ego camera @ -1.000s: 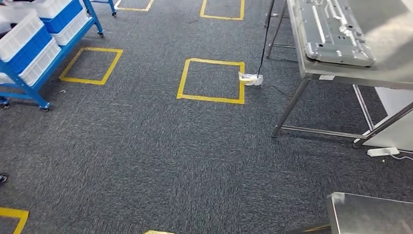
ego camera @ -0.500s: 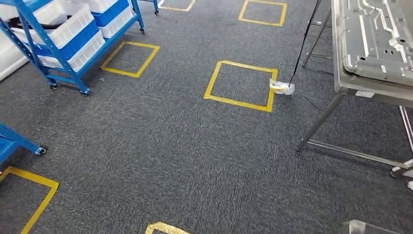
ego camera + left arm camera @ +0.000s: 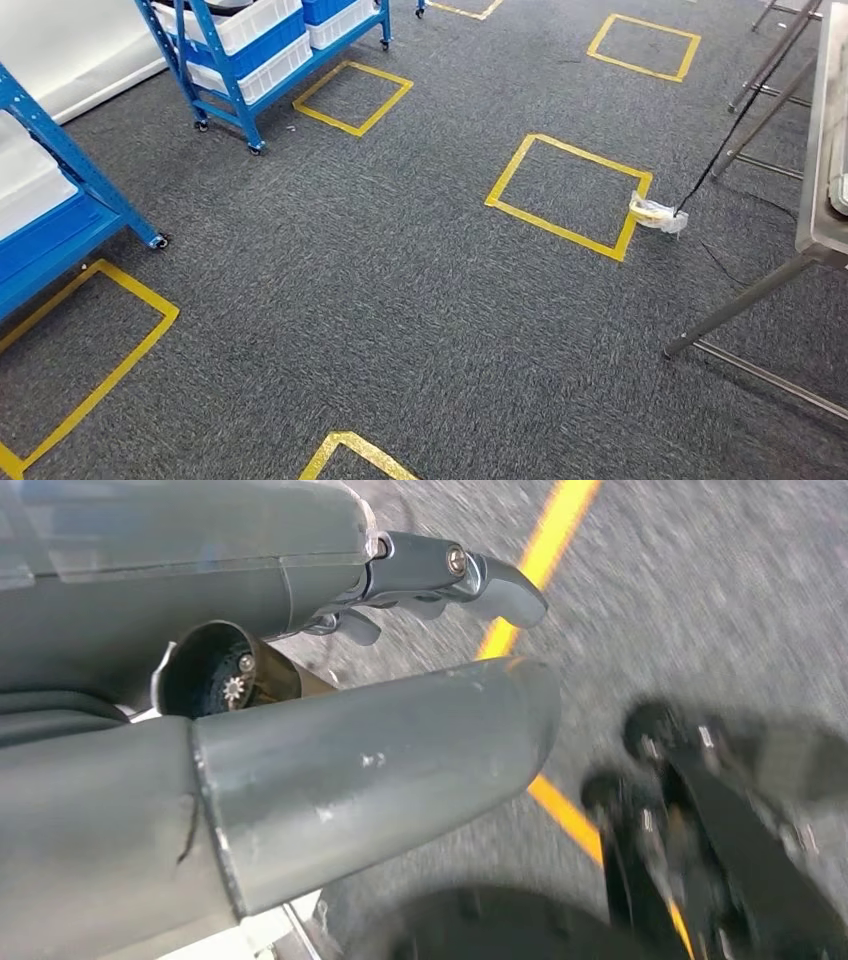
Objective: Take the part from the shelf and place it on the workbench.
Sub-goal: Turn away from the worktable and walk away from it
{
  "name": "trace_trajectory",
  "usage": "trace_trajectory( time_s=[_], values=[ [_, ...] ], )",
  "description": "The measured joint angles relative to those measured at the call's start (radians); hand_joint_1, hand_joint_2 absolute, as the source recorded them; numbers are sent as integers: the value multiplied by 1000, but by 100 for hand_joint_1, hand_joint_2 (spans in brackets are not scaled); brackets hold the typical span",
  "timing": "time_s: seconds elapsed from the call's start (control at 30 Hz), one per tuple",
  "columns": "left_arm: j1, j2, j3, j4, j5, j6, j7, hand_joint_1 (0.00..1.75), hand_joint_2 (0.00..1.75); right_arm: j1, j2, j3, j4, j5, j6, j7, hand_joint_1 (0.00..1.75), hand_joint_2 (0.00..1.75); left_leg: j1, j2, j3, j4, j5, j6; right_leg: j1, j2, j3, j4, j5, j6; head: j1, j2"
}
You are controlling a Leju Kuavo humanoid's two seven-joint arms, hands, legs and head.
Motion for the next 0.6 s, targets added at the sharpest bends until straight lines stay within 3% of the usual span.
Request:
trace_trajectory(
  time_s=[0.03, 0.1, 0.13, 0.17, 0.23, 0.27, 0.33, 0.37, 0.4, 0.43, 0.5, 0.57, 0.6],
  values=[
    [-1, 0, 1, 0, -8, -1, -3, 0, 0, -1, -1, -1, 0, 1, 0, 0, 0, 175, 0, -12, -1, -1, 2, 3, -3, 34, -30, 61, -30, 4, 1, 0],
    [-2, 0, 1, 0, -28, -2, -9, 0, 0, -1, -5, -2, 0, 6, 2, 0, 0, 175, 0, -40, -2, 0, 4, 7, -7, 54, -95, 181, -72, 10, 1, 0],
    [-2, 0, 0, 0, -38, -2, -10, 0, 44, -2, -6, -2, 0, 11, 3, -2, 0, 175, 0, -56, -2, 1, 4, 7, -9, 56, -113, 206, -68, 12, 1, 0],
    [-2, 0, -2, 0, -47, -2, -10, 0, 87, -3, -7, -2, 0, 16, 4, -4, 0, 175, 1, -72, -1, 2, 3, 7, -11, 58, -112, 192, -43, 13, 1, 0],
    [-3, -1, -6, 0, -61, -2, -10, 0, 175, -5, -8, -2, -1, 25, 7, -7, 0, 175, 4, -102, 1, 8, 1, 3, -17, 79, -70, 77, 37, 13, 1, 0],
    [-5, -1, -8, 0, -65, -1, -11, 0, 175, -6, -8, -2, -1, 28, 8, -9, 0, 175, 4, -115, -1, 12, 0, 0, -19, 105, -46, 15, 66, 11, 1, 0],
    [-8, -1, -12, 0, -74, 2, -11, 0, 87, -9, -9, -2, -1, 32, 14, -15, 0, 175, 6, -138, -8, 18, 1, -11, -21, 144, -23, -49, 85, 6, 1, 0],
    [-9, -1, -13, 1, -77, 4, -11, 0, 44, -10, -9, -2, -1, 33, 18, -19, 0, 175, 8, -149, -12, 18, 3, -18, -19, 148, -22, -53, 83, 2, 1, 0],
    [-8, -1, -14, 2, -80, 6, -11, 0, 0, -10, -8, -2, -1, 33, 21, -21, 0, 175, 9, -160, -16, 16, 6, -25, -19, 137, -22, -56, 87, -4, 1, 0],
    [-6, -1, -14, 3, -81, 8, -11, 0, 0, -11, -8, -2, -2, 33, 24, -23, 0, 175, 11, -162, -20, 18, 6, -30, -20, 125, -21, -61, 90, -11, 1, 0],
    [-7, -1, -15, 5, -87, 12, -11, 0, 0, -10, -7, -2, -2, 34, 26, -27, 0, 175, 8, -124, -41, 61, -25, -40, -24, 98, -18, -72, 96, -24, -2, 0],
    [-13, -2, -16, 8, -94, 16, -11, 0, 0, -6, -7, -2, -3, 37, 28, -31, 0, 175, 9, -66, -95, 178, -92, -48, -22, 65, -19, -74, 97, -30, -4, 0],
    [-16, -2, -16, 10, -97, 17, -11, 0, 0, -4, -7, -2, -3, 38, 29, -33, 0, 175, 11, -53, -124, 241, -119, -52, -21, 48, -19, -74, 96, -31, -4, 0]
  ],
)
